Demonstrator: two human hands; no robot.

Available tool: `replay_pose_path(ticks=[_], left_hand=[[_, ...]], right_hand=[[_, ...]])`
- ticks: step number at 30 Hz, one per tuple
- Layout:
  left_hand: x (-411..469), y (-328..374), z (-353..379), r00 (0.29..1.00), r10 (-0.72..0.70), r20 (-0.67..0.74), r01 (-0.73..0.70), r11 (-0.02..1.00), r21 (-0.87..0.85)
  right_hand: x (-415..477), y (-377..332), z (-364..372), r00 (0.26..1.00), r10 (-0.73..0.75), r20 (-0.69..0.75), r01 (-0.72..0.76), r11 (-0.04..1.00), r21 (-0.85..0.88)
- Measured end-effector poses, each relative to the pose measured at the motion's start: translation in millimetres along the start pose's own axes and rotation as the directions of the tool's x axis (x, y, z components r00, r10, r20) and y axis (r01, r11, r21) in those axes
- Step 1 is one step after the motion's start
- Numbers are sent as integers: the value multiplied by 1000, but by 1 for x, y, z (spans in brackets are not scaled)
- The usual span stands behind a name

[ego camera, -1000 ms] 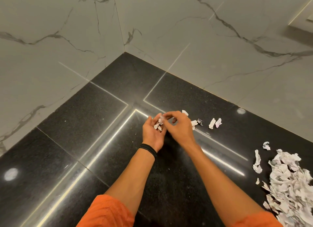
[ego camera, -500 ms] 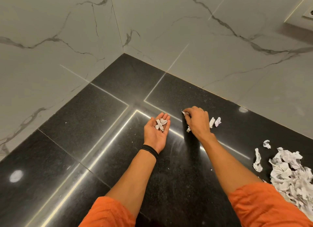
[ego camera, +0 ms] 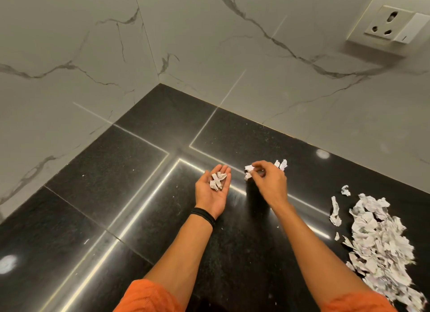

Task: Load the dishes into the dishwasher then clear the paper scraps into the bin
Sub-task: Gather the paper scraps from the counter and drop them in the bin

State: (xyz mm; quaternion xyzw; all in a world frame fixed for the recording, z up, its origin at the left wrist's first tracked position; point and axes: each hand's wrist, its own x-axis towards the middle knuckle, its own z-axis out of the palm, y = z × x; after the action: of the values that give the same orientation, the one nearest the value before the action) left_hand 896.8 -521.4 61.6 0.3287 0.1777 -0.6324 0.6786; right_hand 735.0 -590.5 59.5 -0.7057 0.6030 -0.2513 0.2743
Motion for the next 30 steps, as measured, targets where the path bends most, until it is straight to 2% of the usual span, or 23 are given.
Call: replay_pose_path(ticks=[4, 11, 13, 16, 18, 21, 23, 25, 27, 30], left_hand=[[-5, -3, -3, 1000, 9, -4, -9, 1000, 21], [-15, -6, -7, 1000, 27, -6, -26, 997, 71], [-18, -7, -7, 999, 33, -9, -32, 996, 83], [-21, -9, -8, 999, 45, -26, -42, 994, 104], [-21, -14, -8, 999, 41, -25, -37, 992, 118], [-21, -23, -7, 1000, 4, -19, -1, 994, 106], [-23, -26, -4, 1000, -21, 4, 20, 997, 81], [-25, -25, -1, 999, -10, 30, 8, 998, 65], [-26, -23, 0, 999, 8, 31, -9, 1000, 20], [-27, -17, 1, 1000, 21, 19, -22, 1000, 8]], right_hand=[[1, 12, 10, 993, -44, 112, 65, 980, -188], [-9, 16, 24, 970, -215, 113, 240, 922, -304], [-16, 17, 21, 981, -186, 62, 196, 949, -248], [-30, 4, 13, 994, -89, -63, 91, 996, 20], [-43, -14, 10, 987, -151, -58, 159, 975, 158], [-58, -36, 10, 953, -299, 52, 284, 938, 197], [-57, -39, 7, 951, -302, 68, 274, 923, 270], [-45, -34, 1, 968, -251, 21, 231, 920, 315], [-23, -20, -1, 980, -199, -19, 198, 960, 200], [11, 3, 6, 977, -195, 84, 205, 968, -142]])
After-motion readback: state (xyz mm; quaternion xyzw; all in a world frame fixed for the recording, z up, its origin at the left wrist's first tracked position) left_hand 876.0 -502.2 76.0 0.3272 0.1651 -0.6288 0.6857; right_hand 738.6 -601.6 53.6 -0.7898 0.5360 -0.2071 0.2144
